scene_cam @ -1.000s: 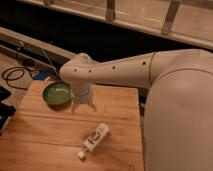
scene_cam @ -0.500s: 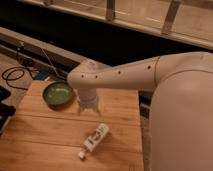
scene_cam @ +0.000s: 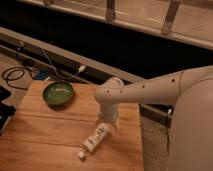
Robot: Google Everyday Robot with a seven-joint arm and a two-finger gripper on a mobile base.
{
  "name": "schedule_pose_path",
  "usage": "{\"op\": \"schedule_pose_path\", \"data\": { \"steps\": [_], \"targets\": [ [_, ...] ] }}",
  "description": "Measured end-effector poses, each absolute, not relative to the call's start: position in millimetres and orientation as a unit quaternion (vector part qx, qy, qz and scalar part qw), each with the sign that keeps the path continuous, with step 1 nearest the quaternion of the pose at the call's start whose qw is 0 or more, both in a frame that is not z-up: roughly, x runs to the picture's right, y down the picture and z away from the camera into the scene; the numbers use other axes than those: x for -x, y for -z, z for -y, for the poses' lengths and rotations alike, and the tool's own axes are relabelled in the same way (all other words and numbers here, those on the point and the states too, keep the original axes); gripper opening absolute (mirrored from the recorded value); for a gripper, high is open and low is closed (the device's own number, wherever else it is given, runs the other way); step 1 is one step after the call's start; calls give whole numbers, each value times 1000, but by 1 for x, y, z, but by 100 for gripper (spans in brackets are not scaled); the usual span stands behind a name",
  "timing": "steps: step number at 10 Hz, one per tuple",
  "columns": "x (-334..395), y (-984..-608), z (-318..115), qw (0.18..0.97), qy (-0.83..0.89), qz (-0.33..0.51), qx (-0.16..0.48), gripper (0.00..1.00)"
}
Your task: Place the bottle in the ceramic bowl
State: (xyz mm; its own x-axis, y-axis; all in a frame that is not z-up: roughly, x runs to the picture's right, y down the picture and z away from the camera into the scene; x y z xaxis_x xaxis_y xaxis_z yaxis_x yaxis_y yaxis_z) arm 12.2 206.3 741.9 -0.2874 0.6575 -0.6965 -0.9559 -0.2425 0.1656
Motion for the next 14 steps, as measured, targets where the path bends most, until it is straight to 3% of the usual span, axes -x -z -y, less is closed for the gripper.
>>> {"op": "schedule_pose_path", "data": {
  "steps": [14],
  "targets": [
    [24,-753,-220,552,-723,-303,284,65]
  ]
}}
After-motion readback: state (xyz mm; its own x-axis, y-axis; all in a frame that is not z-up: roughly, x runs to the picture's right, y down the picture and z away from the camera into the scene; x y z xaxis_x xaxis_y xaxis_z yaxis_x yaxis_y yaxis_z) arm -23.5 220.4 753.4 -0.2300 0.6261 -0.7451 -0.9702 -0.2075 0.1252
